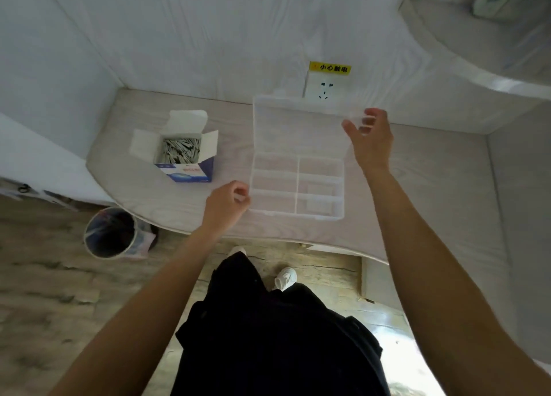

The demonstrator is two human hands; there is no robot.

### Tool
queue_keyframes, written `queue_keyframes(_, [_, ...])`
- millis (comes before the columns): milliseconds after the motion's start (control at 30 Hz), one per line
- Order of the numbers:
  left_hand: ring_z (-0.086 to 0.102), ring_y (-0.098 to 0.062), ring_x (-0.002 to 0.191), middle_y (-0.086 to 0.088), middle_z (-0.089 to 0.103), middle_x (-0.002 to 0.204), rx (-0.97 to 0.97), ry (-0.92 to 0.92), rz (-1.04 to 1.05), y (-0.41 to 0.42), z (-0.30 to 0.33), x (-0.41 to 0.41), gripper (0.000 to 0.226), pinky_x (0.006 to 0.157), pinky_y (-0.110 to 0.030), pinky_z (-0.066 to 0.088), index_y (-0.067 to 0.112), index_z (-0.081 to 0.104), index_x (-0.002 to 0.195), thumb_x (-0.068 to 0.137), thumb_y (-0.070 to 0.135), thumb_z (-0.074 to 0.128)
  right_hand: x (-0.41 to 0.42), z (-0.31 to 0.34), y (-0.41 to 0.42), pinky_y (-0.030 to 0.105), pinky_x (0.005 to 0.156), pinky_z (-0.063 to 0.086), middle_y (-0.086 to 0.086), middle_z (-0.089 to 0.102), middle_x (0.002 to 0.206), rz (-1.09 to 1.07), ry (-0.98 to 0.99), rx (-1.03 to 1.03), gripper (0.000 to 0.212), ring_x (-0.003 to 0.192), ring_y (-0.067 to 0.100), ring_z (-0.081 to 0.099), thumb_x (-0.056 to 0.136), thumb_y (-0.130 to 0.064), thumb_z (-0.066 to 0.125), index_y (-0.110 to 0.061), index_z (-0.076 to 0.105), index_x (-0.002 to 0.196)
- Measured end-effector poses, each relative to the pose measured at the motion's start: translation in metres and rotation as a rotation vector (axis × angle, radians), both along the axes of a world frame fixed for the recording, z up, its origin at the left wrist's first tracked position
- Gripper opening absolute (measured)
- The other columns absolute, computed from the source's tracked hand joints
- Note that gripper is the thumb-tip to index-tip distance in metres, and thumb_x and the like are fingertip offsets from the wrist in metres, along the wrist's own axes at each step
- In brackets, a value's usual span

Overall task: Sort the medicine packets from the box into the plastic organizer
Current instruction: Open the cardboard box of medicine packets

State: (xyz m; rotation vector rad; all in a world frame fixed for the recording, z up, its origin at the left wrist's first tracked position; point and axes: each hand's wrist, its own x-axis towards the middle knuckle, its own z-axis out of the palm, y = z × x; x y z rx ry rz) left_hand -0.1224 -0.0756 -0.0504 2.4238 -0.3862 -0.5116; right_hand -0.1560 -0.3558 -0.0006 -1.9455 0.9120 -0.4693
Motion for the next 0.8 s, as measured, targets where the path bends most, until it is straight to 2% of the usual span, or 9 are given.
queue_keyframes(100, [0.058,-0.008,0.077,0.003,0.067,0.096,0.026,-0.007,-0.011,-0.002,0.007,-0.001,0.026,0.075,-0.019,0.041,0.013,0.062,0.103,0.078,0.016,0.069,0.011,-0.024,-0.01,0.022,0.085,0.041,0.011,0.055,0.125,0.083,0.169,0.22,0.047,0.106,0.019,0.055,0.088,-0.023,0.063,-0.01,0.046,0.13])
queue_keyframes(267, [0.06,-0.01,0.077,0.004,0.066,0.091,0.021,0.074,0.028,0.01,0.016,-0.003,0.026,0.072,-0.018,0.041,0.014,0.06,0.101,0.078,0.016,0.071,0.005,-0.04,0.007,0.026,0.102,0.032,0.013,0.047,0.137,0.226,0.377,0.167,0.047,0.125,0.023,0.044,0.092,-0.019,0.056,-0.008,0.044,0.137])
queue_keyframes(333, [0.063,-0.013,0.077,0.001,0.068,0.095,-0.031,0.055,-0.02,0.015,0.021,-0.002,0.024,0.074,-0.024,0.049,0.014,0.061,0.102,0.08,0.018,0.07,0.0,-0.033,0.021,0.025,0.105,0.029,0.012,0.046,0.138,0.259,0.325,0.044,0.043,0.127,0.024,0.042,0.092,-0.016,0.054,-0.008,0.047,0.134])
queue_keyframes(433, [0.059,-0.01,0.076,0.002,0.063,0.094,-0.211,-0.201,-0.047,0.029,0.044,0.008,0.021,0.072,-0.028,0.053,0.011,0.062,0.105,0.084,0.014,0.065,0.002,-0.005,0.059,0.026,0.101,0.033,0.009,0.053,0.128,0.329,0.099,-0.111,0.033,0.119,0.022,0.049,0.091,-0.01,0.054,-0.009,0.055,0.124])
queue_keyframes(500, [0.057,-0.016,0.087,-0.005,0.062,0.098,-0.268,-0.469,-0.031,0.049,0.062,0.026,0.022,0.077,-0.022,0.048,0.007,0.062,0.106,0.084,0.007,0.062,0.015,0.019,0.097,0.028,0.096,0.039,0.007,0.06,0.118,0.408,-0.063,-0.156,0.029,0.109,0.02,0.054,0.089,-0.009,0.056,-0.009,0.059,0.118])
queue_keyframes(567, [0.051,-0.022,0.105,-0.012,0.06,0.113,-0.193,-0.617,-0.015,0.071,0.071,0.047,0.035,0.09,-0.021,0.038,0.006,0.059,0.113,0.079,0.008,0.063,0.031,0.039,0.131,0.024,0.089,0.038,0.002,0.066,0.107,0.511,-0.155,-0.211,0.026,0.1,0.017,0.057,0.088,-0.01,0.056,-0.01,0.062,0.113])
queue_keyframes(633, [0.041,-0.025,0.122,-0.013,0.049,0.133,-0.079,-0.581,-0.042,0.094,0.069,0.071,0.057,0.103,-0.027,0.031,0.007,0.05,0.128,0.074,0.018,0.067,0.054,0.049,0.161,0.022,0.083,0.033,-0.002,0.069,0.098,0.633,-0.172,-0.315,0.022,0.094,0.016,0.056,0.088,-0.014,0.057,-0.013,0.064,0.109])
queue_keyframes(700, [0.029,-0.028,0.134,-0.015,0.032,0.148,0.008,-0.43,-0.062,0.109,0.058,0.089,0.081,0.109,-0.035,0.025,0.006,0.036,0.14,0.071,0.025,0.076,0.078,0.051,0.189,0.028,0.084,0.034,-0.004,0.07,0.096,0.728,-0.091,-0.409,0.02,0.097,0.021,0.054,0.089,-0.019,0.055,-0.016,0.066,0.107])
queue_keyframes(800, [0.022,-0.027,0.14,-0.013,0.023,0.153,0.084,-0.225,-0.081,0.11,0.043,0.098,0.095,0.112,-0.033,0.018,0.006,0.024,0.146,0.072,0.03,0.078,0.104,0.041,0.221,0.036,0.086,0.033,0.003,0.068,0.098,0.815,0.236,-0.696,0.026,0.103,0.026,0.049,0.094,-0.028,0.045,-0.016,0.065,0.105])
